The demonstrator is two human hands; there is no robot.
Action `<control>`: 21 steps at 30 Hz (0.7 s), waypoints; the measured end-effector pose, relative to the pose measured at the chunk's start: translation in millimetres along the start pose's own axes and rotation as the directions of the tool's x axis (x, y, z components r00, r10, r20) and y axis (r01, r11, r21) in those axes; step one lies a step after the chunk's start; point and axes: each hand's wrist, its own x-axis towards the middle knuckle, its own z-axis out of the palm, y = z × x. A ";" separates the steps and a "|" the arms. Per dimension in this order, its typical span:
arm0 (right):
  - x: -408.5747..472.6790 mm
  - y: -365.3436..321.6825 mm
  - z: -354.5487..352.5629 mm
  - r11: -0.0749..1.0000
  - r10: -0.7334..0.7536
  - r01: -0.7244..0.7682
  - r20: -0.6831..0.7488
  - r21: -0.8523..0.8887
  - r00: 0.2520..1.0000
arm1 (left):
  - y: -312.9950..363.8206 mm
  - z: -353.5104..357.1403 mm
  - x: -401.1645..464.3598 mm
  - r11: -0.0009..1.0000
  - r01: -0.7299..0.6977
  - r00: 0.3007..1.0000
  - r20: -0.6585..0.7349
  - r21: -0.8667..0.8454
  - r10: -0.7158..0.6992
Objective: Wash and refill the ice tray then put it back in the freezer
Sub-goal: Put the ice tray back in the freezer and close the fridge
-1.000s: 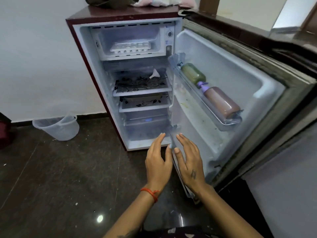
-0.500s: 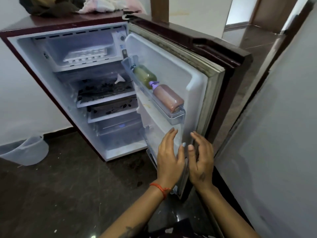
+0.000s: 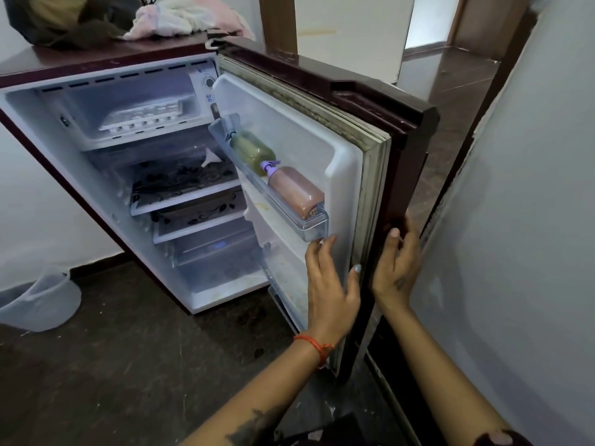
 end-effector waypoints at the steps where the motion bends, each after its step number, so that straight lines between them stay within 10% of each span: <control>1: -0.8 -0.9 1.2 1.000 0.008 -0.008 0.008 -0.010 1.000 | -0.1 -0.2 0.2 1.000 -0.001 1.000 -0.002 -0.006 0.001; 21: -87.7 -42.7 32.5 0.987 -0.156 0.153 0.067 0.050 0.985 | -37.7 -47.8 -28.9 0.995 0.069 0.961 -0.262 -0.072 -0.086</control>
